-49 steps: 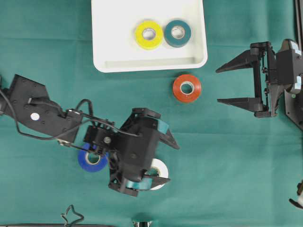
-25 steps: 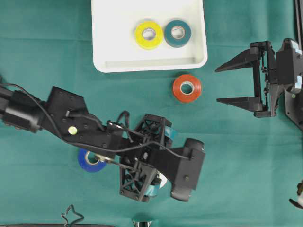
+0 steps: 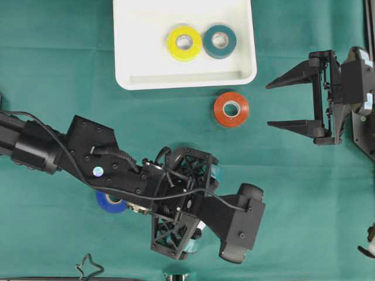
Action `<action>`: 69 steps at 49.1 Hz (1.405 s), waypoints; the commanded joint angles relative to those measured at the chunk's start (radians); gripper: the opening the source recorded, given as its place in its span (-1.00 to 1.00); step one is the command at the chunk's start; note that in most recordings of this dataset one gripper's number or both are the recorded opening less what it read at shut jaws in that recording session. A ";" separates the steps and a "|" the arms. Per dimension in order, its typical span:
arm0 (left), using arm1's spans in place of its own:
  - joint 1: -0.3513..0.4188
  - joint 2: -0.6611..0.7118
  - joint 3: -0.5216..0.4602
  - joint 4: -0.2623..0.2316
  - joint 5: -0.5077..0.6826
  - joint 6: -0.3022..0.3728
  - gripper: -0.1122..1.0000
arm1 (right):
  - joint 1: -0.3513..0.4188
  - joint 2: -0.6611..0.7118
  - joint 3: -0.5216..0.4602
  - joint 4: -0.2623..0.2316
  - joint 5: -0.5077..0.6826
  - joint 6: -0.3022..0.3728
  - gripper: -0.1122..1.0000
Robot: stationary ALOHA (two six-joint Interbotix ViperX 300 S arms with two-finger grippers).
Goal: Pick up the tape from a random location and place it into the white case.
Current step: 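Lower the left gripper into the white roll's hole and close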
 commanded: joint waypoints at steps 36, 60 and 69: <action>-0.009 -0.029 -0.002 0.003 -0.021 -0.002 0.93 | 0.000 -0.002 -0.034 -0.002 0.015 -0.003 0.79; -0.009 -0.025 0.067 0.011 -0.120 -0.002 0.93 | 0.000 0.012 -0.034 -0.002 0.011 -0.003 0.79; -0.003 -0.029 0.143 0.020 -0.201 -0.002 0.93 | -0.002 0.021 -0.035 -0.002 0.011 -0.005 0.79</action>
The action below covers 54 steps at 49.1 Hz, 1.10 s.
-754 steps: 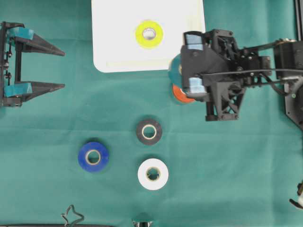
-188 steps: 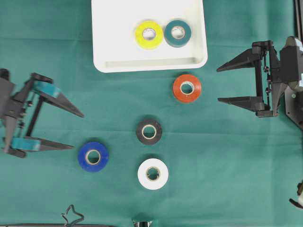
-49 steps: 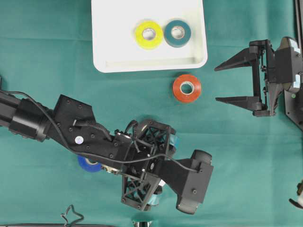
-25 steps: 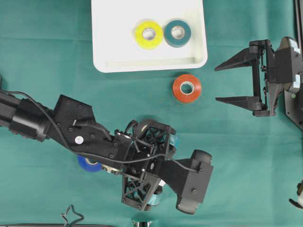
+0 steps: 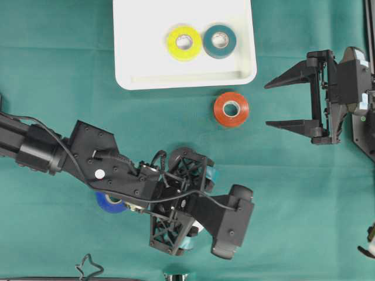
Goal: Pick up the tape from a random location and place it into the white case.
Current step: 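Lower the left gripper into the white roll's hole and close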
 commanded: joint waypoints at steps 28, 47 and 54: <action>-0.002 0.091 0.129 0.005 -0.265 0.018 0.93 | 0.000 0.011 -0.023 -0.011 -0.008 -0.003 0.79; 0.011 0.127 0.161 0.006 -0.295 0.081 0.93 | 0.000 0.011 -0.020 -0.009 -0.008 -0.003 0.79; 0.015 0.133 0.170 0.005 -0.298 0.084 0.93 | 0.000 0.011 -0.020 -0.011 -0.009 -0.003 0.79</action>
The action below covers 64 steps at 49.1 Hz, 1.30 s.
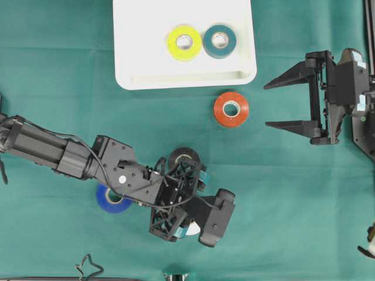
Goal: Pick up the tape from a random location and place it into the white case.
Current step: 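Lower the left gripper into the white roll's hole and close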
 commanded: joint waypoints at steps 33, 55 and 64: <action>0.006 -0.020 -0.003 0.002 -0.020 0.012 -0.37 | 0.000 0.026 -0.023 0.000 -0.009 -0.002 0.79; 0.006 -0.018 -0.006 0.000 -0.023 0.011 -0.37 | -0.002 0.034 -0.025 -0.002 -0.015 -0.002 0.79; 0.006 -0.038 -0.012 -0.002 -0.011 0.011 -0.37 | 0.000 0.034 -0.025 -0.002 -0.015 -0.002 0.79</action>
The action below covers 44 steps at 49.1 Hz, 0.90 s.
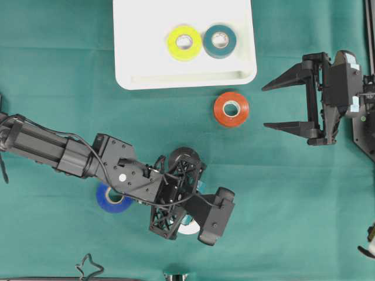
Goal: Pick up the tape from a random location and place it into the white case.
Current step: 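Lower the left gripper into the white roll's hole and close, then lift the white roll and carry it toward the white tray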
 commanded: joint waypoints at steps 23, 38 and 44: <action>-0.005 -0.209 -0.048 -0.003 0.114 -0.002 -0.37 | -0.002 0.000 -0.026 0.000 -0.005 -0.002 0.79; -0.011 -0.298 -0.091 -0.003 0.224 0.003 -0.37 | 0.000 -0.002 -0.026 -0.002 -0.005 -0.002 0.79; -0.009 -0.311 -0.124 -0.002 0.279 0.003 -0.37 | 0.000 -0.002 -0.026 0.000 -0.003 -0.002 0.79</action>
